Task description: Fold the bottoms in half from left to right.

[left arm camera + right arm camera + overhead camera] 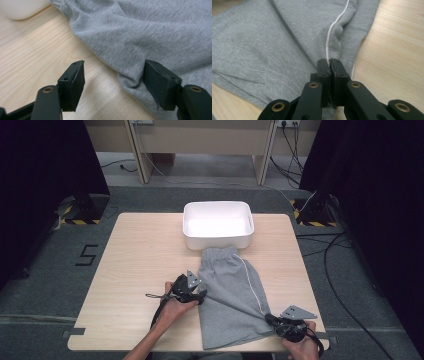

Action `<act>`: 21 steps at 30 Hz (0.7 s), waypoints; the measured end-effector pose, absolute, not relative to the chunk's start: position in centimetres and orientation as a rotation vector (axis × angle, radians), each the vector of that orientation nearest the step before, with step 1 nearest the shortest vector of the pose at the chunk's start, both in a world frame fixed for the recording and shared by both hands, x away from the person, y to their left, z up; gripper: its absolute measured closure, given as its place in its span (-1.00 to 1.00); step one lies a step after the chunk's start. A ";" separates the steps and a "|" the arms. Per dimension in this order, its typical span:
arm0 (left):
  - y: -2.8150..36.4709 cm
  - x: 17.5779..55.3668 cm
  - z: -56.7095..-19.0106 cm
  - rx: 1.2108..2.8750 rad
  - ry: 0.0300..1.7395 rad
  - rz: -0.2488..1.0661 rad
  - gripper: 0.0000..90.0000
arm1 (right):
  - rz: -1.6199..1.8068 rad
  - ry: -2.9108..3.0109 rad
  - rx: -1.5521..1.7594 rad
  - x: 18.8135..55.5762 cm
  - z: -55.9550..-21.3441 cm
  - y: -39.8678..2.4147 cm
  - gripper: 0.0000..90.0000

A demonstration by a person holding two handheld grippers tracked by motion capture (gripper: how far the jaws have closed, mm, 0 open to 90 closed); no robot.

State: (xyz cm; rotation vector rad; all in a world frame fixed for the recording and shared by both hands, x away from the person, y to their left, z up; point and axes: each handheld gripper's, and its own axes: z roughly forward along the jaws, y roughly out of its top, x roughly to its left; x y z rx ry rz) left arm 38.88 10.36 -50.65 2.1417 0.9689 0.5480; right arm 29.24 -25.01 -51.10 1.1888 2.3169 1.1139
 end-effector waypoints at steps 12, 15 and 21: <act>10.4 32.4 -50.7 2.146 0.837 0.469 -0.35 | 1.182 2.238 1.217 29.1 -50.5 -25.9 0.45; 10.0 31.7 -51.6 2.180 0.790 0.502 -0.37 | 1.115 2.273 1.198 28.7 -50.7 -25.9 0.58; 11.0 31.6 -51.6 2.176 0.792 0.539 -0.35 | 1.062 2.335 1.138 27.8 -50.9 -25.2 0.65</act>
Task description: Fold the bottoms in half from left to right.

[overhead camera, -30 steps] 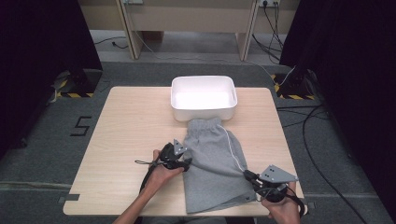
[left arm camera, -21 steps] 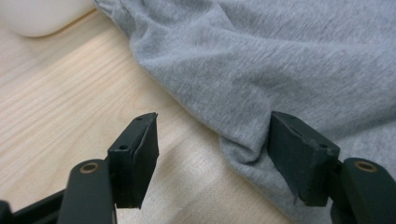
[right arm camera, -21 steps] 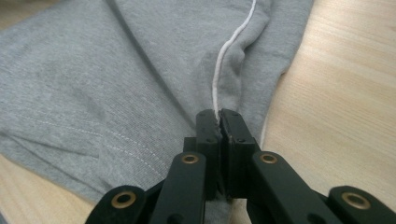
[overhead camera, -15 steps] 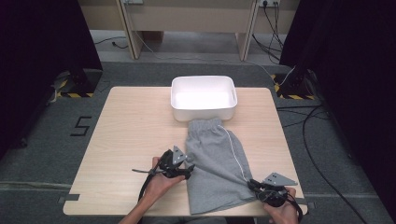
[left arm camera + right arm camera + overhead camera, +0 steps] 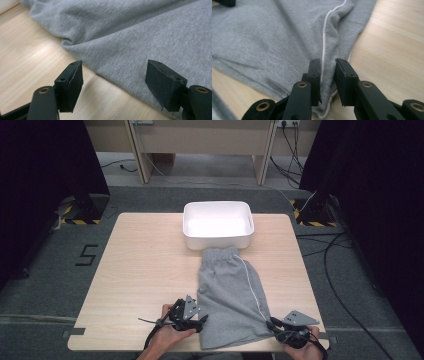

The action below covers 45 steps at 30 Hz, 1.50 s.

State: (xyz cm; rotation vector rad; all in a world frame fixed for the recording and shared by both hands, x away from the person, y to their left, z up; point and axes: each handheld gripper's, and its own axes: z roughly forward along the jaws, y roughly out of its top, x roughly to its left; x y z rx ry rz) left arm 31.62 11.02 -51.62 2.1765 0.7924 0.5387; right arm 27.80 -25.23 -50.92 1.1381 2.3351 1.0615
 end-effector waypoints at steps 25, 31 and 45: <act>13.2 32.7 -52.1 2.108 0.901 0.385 -0.38 | 0.895 2.363 1.142 38.0 -49.8 -18.1 0.50; 13.2 32.7 -52.1 2.106 0.902 0.383 -0.38 | 0.955 2.365 1.134 37.9 -49.8 -18.5 0.88; 13.2 32.7 -52.1 2.108 0.902 0.385 -0.38 | 0.983 2.260 1.229 38.0 -50.3 -22.2 0.85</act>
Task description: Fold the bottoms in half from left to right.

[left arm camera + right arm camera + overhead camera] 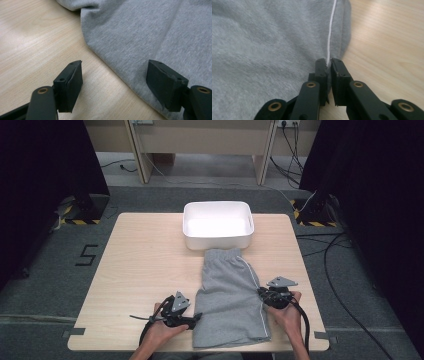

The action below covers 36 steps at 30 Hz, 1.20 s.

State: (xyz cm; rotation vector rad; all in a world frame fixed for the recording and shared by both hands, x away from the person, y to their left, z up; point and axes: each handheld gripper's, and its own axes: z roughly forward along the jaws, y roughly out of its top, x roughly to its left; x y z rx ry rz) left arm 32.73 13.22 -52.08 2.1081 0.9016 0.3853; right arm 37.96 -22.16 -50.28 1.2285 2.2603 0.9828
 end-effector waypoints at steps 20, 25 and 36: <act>13.2 32.7 -52.1 2.106 0.905 0.387 -0.38 | 0.980 2.282 1.222 33.1 -50.9 -23.2 0.30; 13.2 32.5 -52.1 2.107 0.907 0.385 -0.37 | 0.927 2.296 1.194 33.1 -50.1 -23.0 0.20; 12.8 31.1 -51.8 2.139 0.877 0.352 -0.33 | 1.082 2.268 1.082 31.2 -47.3 -20.6 0.09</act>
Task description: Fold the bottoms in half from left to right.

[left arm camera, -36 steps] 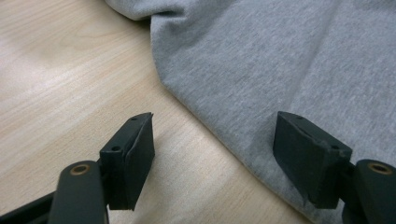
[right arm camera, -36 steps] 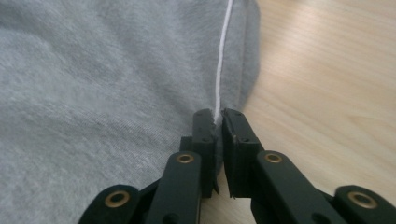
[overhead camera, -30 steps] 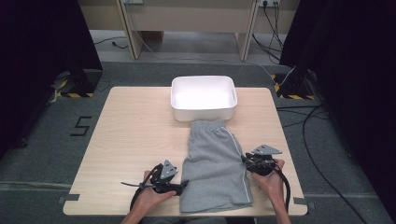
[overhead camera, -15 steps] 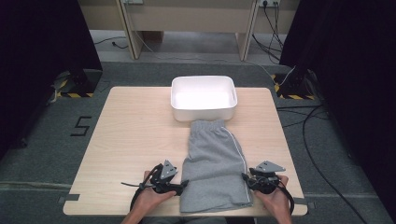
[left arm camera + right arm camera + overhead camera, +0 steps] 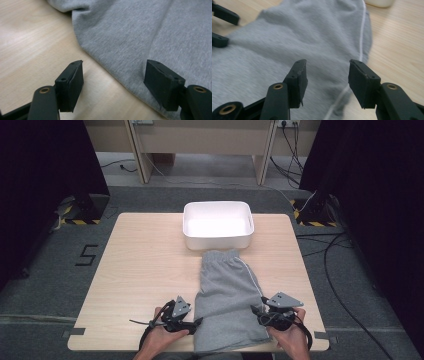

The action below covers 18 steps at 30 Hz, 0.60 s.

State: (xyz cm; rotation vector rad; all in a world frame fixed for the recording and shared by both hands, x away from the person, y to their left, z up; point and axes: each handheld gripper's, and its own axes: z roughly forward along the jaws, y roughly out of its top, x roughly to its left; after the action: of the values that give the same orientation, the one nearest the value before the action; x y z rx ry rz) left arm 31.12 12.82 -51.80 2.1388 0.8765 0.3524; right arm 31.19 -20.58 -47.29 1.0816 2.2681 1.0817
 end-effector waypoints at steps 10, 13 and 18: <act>13.0 35.1 -48.5 2.049 0.929 0.416 -0.33 | 1.138 2.388 0.974 30.4 -48.1 -16.7 0.08; 12.2 37.6 -47.9 2.047 0.949 0.445 -0.30 | 1.152 2.423 0.934 30.3 -48.3 -15.1 0.08; 10.3 41.4 -47.8 2.069 0.980 0.504 -0.29 | 1.158 2.485 0.874 30.0 -48.9 -12.7 0.07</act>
State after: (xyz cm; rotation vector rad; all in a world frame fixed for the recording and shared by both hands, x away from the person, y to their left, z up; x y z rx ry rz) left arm 41.44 10.35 -47.81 2.0692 0.9803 0.5043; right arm 30.00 -12.73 -48.87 0.8736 2.4851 1.1582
